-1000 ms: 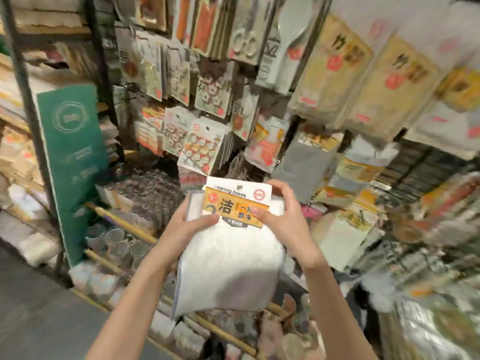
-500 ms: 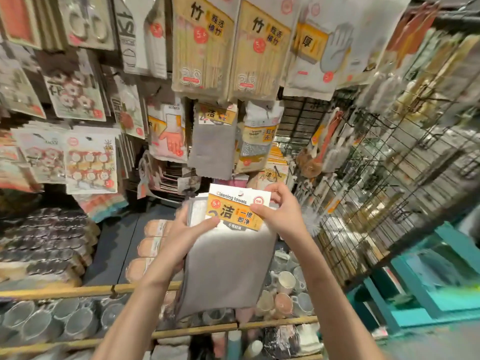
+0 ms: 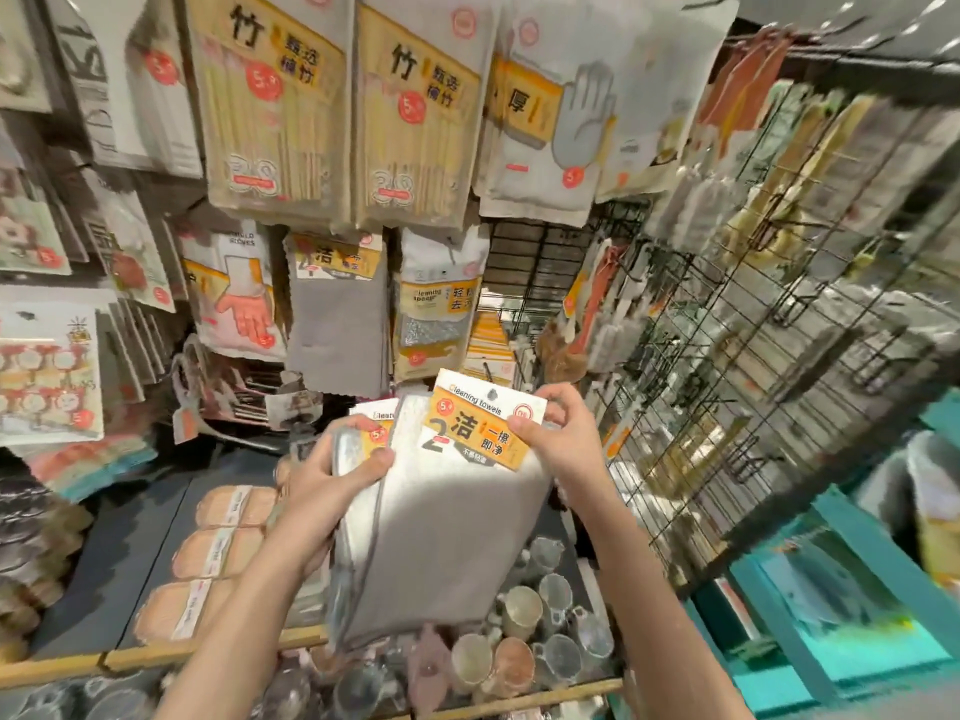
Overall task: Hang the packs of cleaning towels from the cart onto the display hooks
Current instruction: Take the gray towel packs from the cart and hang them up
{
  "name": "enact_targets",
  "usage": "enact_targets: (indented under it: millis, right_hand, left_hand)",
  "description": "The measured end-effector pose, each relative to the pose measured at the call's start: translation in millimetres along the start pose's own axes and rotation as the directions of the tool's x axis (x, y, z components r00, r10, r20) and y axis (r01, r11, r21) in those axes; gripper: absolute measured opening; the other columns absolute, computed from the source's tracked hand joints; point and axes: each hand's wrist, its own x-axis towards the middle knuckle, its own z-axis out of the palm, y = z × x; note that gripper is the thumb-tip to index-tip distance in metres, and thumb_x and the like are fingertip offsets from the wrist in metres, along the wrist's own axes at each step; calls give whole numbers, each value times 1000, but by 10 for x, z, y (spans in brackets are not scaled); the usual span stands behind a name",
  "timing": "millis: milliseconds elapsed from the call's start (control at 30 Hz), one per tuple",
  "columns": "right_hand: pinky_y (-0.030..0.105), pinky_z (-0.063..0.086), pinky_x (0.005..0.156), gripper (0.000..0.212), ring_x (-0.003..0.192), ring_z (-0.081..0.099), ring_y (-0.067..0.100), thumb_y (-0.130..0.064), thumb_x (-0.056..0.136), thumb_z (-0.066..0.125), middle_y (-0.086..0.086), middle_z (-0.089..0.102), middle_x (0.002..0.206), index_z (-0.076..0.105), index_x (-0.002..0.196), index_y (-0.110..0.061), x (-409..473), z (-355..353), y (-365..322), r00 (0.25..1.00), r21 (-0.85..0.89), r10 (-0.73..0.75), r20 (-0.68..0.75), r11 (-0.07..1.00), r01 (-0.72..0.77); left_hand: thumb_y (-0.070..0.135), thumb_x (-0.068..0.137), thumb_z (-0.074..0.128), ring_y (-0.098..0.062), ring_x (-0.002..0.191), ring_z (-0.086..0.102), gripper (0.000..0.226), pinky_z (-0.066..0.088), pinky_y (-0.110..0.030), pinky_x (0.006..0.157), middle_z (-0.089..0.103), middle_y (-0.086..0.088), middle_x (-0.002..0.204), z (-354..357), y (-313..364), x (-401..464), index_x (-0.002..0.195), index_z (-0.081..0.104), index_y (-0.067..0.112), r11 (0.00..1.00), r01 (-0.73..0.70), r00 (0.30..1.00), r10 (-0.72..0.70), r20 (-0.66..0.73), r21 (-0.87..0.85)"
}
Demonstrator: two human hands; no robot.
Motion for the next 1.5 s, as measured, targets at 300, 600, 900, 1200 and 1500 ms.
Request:
enact_targets:
  millis: [300, 600, 900, 1200, 1500]
  right_hand:
    - [32, 59, 70, 26, 87, 69, 19, -3, 81, 71, 6, 69, 99, 57, 99, -14, 909, -362, -211, 975, -32, -105, 198, 993, 114]
    - [30, 58, 73, 29, 82, 70, 15, -3, 80, 70, -3, 71, 89, 61, 89, -30, 1691, -761, -436, 985, -18, -173, 14, 985, 173]
    - [31, 59, 70, 25, 83, 71, 22, 1, 82, 67, 10, 70, 98, 62, 91, -21, 2178, -832, -416, 985, 75, -140, -96, 986, 147]
    - [39, 58, 78, 24, 92, 69, 27, -2, 84, 66, 11, 68, 105, 61, 91, -23, 2371, -825, -367, 976, 54, -160, -149, 984, 169]
    - [40, 57, 82, 28, 99, 65, 24, -1, 84, 66, 0, 64, 101, 61, 86, -29, 2411, -870, -356, 948, 2, -239, -212, 970, 245]
  left_hand:
    - [10, 75, 78, -9, 85, 66, 34, 51, -24, 72, 72, 11, 94, 660, 16, 567, 87, 67, 41, 996, -59, 996, 54, -75, -65]
    - [21, 59, 80, -17, 79, 73, 35, 52, -37, 74, 76, -5, 95, 799, 138, 866, 89, 68, 35, 982, -68, 997, 64, -30, -176]
    - [28, 51, 93, -26, 94, 71, 52, 51, -46, 88, 75, -5, 104, 827, 136, 1171, 95, 66, 34, 982, -84, 996, 82, -18, -172]
    - [30, 54, 83, -28, 98, 69, 44, 51, -45, 89, 74, -3, 107, 899, 186, 1335, 94, 66, 34, 978, -106, 994, 102, -29, -178]
    - [3, 76, 73, -25, 90, 70, 34, 52, -41, 81, 74, -7, 104, 923, 128, 1367, 90, 68, 33, 979, -96, 995, 88, -55, -178]
